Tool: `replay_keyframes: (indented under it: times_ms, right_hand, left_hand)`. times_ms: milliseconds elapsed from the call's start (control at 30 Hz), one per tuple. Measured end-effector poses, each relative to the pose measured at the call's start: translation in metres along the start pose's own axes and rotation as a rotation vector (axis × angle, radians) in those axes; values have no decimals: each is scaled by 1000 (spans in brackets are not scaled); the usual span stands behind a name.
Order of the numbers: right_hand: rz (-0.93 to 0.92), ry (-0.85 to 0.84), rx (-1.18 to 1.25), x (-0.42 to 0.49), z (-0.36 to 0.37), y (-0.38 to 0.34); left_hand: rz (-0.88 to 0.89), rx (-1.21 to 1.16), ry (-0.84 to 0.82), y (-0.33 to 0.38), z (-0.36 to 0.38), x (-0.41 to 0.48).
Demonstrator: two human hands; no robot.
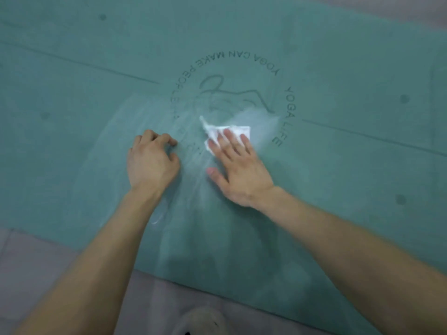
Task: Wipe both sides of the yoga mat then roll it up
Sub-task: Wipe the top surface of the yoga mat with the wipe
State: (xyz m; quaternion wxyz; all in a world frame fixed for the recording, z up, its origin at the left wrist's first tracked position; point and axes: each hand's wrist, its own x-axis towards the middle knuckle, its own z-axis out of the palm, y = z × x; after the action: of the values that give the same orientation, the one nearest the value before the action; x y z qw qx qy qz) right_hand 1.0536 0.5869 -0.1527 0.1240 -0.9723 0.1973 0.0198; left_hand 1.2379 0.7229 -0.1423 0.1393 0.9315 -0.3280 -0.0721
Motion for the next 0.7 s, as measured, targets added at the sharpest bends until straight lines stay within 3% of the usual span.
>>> replay_keyframes:
  times_ms: [67, 100, 133, 267, 367, 433, 600, 667, 700]
  right_hand:
    - [-379, -129, -27, -29, 10, -26]
    - [-470, -151, -49, -28, 9, -17]
    - [-453, -135, -60, -15, 5, 0]
    - [103, -84, 2, 52, -25, 66]
    - [215, -74, 45, 59, -22, 59]
    - [167, -48, 19, 41, -13, 33]
    - [-305, -152, -10, -17, 13, -56]
    - [-369, -168, -35, -5, 9, -41]
    - [-316, -141, -57, 11, 5, -22]
  left_hand:
    - [4, -33, 2, -3, 1, -1]
    - [6, -44, 7, -5, 2, -1]
    - [17, -52, 10, -7, 2, -2]
    - [38, -72, 11, -13, 3, -1]
    - [25, -65, 81, -6, 9, -4]
    - [-11, -54, 148, -2, 15, -7]
    - [-26, -73, 199, -4, 21, -8]
    - [-19, -98, 196, -8, 21, -6]
    - [-9, -115, 191, -9, 21, -5]
